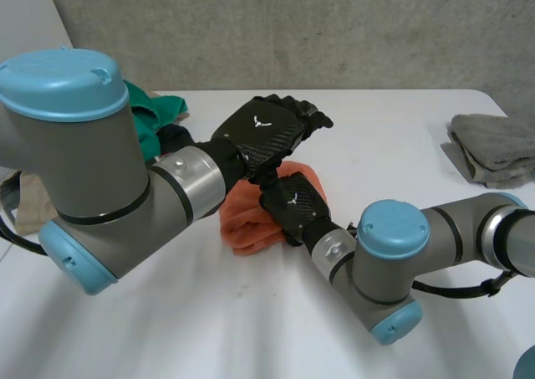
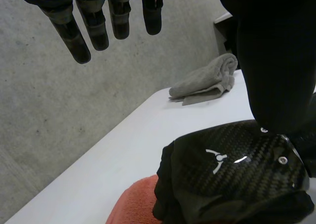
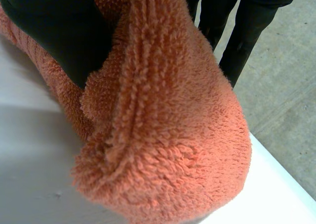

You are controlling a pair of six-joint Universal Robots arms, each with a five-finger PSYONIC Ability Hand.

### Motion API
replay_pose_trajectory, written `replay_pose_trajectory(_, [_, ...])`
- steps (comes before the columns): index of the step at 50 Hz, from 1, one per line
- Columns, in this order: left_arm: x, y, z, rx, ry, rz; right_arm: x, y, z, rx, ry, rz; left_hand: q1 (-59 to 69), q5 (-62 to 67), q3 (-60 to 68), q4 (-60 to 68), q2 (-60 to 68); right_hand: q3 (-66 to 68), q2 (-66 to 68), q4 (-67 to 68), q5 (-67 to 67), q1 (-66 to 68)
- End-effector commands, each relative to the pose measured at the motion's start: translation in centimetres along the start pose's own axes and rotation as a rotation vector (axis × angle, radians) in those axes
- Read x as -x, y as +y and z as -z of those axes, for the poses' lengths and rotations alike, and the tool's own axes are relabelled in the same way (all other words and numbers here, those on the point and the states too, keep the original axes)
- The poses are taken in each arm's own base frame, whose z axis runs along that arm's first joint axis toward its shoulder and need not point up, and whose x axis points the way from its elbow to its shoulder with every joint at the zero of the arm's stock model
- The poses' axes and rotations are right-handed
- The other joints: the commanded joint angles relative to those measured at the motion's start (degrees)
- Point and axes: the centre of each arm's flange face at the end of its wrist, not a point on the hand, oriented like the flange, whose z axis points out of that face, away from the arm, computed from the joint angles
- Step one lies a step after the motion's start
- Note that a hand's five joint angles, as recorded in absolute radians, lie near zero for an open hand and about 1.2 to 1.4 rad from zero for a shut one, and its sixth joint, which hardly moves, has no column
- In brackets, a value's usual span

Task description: Fold the laundry.

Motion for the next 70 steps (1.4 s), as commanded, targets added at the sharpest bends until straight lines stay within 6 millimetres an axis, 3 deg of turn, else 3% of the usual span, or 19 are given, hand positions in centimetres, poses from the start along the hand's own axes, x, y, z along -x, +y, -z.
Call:
replay_pose_trajectory(1, [0.1, -0.6, 0.0, -0.018, -0.003, -0.004, -4.1, -0.5, 0.5, 0.015, 0.075, -0.014, -1.3, -2.7, -1.8, -1.5, -1.6, 14.2, 14.7, 12.3, 17.7, 21.9])
replay_pose_trajectory(9, [0.1, -1.7, 0.1, -0.052, 0.014, -0.017, -12.2, 0.4, 2.7, 0.096, 0.223, -0.016, -1.3, -2.7, -1.8, -1.5, -1.6, 14.2, 14.7, 12.3, 17.7, 21.9])
replay_pose_trajectory(16, [-0.3, -2.2, 0.1, -0.079, 0.066, -0.021, -17.6, 0.4, 2.5, 0.023, 0.274, 0.036, -1.3, -2.7, -1.8, -1.5, -1.6, 14.2, 14.7, 12.3, 17.7, 21.9])
replay_pose_trajectory(19, [-0.2, -2.6, 0.0, -0.091, 0.061, -0.024, -22.9, -1.2, 1.6, -0.09, 0.369, 0.098, -1.3, -2.7, -1.8, -1.5, -1.6, 14.2, 14.7, 12.3, 17.7, 21.9])
replay_pose_trajectory(22, [-0.1, -2.7, 0.0, -0.095, 0.059, -0.026, -26.3, -1.8, 1.3, -0.15, 0.444, 0.136, -1.3, -2.7, -1.8, -1.5, -1.6, 14.2, 14.7, 12.3, 17.7, 21.9])
replay_pose_trajectory(26, [-0.1, -3.1, 0.0, -0.106, 0.059, -0.031, -33.2, -2.6, 2.1, -0.289, 0.592, 0.158, -1.3, -2.7, -1.8, -1.5, -1.6, 14.2, 14.7, 12.3, 17.7, 21.9])
replay_pose_trajectory(29, [-0.2, -3.3, 0.0, -0.113, 0.062, -0.033, -36.3, -2.6, 3.1, -0.349, 0.651, 0.148, -1.3, -2.7, -1.8, -1.5, -1.6, 14.2, 14.7, 12.3, 17.7, 21.9])
replay_pose_trajectory(30, [-0.2, -3.5, -0.1, -0.117, 0.061, -0.035, -38.2, -2.1, 3.7, -0.376, 0.677, 0.14, -1.3, -2.7, -1.8, -1.5, -1.6, 14.2, 14.7, 12.3, 17.7, 21.9])
replay_pose_trajectory(33, [-0.3, -3.6, -0.1, -0.12, 0.064, -0.037, -40.3, -0.6, 4.4, -0.394, 0.705, 0.119, -1.3, -2.7, -1.8, -1.5, -1.6, 14.2, 14.7, 12.3, 17.7, 21.9])
replay_pose_trajectory(34, [-0.3, -3.7, -0.1, -0.123, 0.063, -0.038, -41.2, 0.9, 4.6, -0.389, 0.715, 0.101, -1.3, -2.7, -1.8, -1.5, -1.6, 14.2, 14.7, 12.3, 17.7, 21.9])
replay_pose_trajectory(37, [-0.3, -3.7, -0.1, -0.123, 0.063, -0.038, -42.0, 3.6, 4.6, -0.365, 0.71, 0.077, -1.3, -2.7, -1.8, -1.5, -1.6, 14.2, 14.7, 12.3, 17.7, 21.9])
replay_pose_trajectory(38, [-0.3, -3.6, -0.1, -0.122, 0.063, -0.037, -42.5, 5.9, 4.9, -0.337, 0.705, 0.067, -1.3, -2.7, -1.8, -1.5, -1.6, 14.2, 14.7, 12.3, 17.7, 21.9])
replay_pose_trajectory(41, [-0.3, -3.5, -0.2, -0.12, 0.064, -0.037, -42.8, 9.4, 5.4, -0.292, 0.684, 0.046, -1.3, -2.7, -1.8, -1.5, -1.6, 14.2, 14.7, 12.3, 17.7, 21.9])
replay_pose_trajectory(45, [-0.5, -3.2, -0.2, -0.11, 0.071, -0.032, -42.2, 15.5, 6.6, -0.208, 0.624, -0.014, -1.3, -2.7, -1.8, -1.5, -1.6, 14.2, 14.7, 12.3, 17.7, 21.9])
replay_pose_trajectory(49, [-0.8, -3.0, -0.2, -0.104, 0.075, -0.032, -41.6, 18.1, 7.5, -0.166, 0.597, -0.052, -1.3, -2.7, -1.8, -1.5, -1.6, 14.2, 14.7, 12.3, 17.7, 21.9])
replay_pose_trajectory(55, [-1.2, -3.0, -0.2, -0.102, 0.088, -0.031, -41.0, 19.6, 9.0, -0.125, 0.546, -0.082, -1.3, -2.7, -1.8, -1.5, -1.6, 14.2, 14.7, 12.3, 17.7, 21.9])
replay_pose_trajectory(61, [-2.5, -3.2, 0.1, -0.106, 0.119, -0.032, -40.0, 19.0, 9.4, -0.111, 0.496, -0.071, -1.3, -2.7, -1.8, -1.5, -1.6, 14.2, 14.7, 12.3, 17.7, 21.9])
replay_pose_trajectory(68, [-3.0, -3.2, 0.3, -0.104, 0.132, -0.033, -39.8, 18.3, 11.3, -0.039, 0.53, -0.015, -1.3, -2.7, -1.8, -1.5, -1.6, 14.2, 14.7, 12.3, 17.7, 21.9])
replay_pose_trajectory(70, [-3.0, -3.2, 0.3, -0.104, 0.132, -0.033, -39.7, 17.9, 11.6, -0.018, 0.538, -0.018, -1.3, -2.7, -1.8, -1.5, -1.6, -13.3, -12.8, -15.2, -9.8, -5.6])
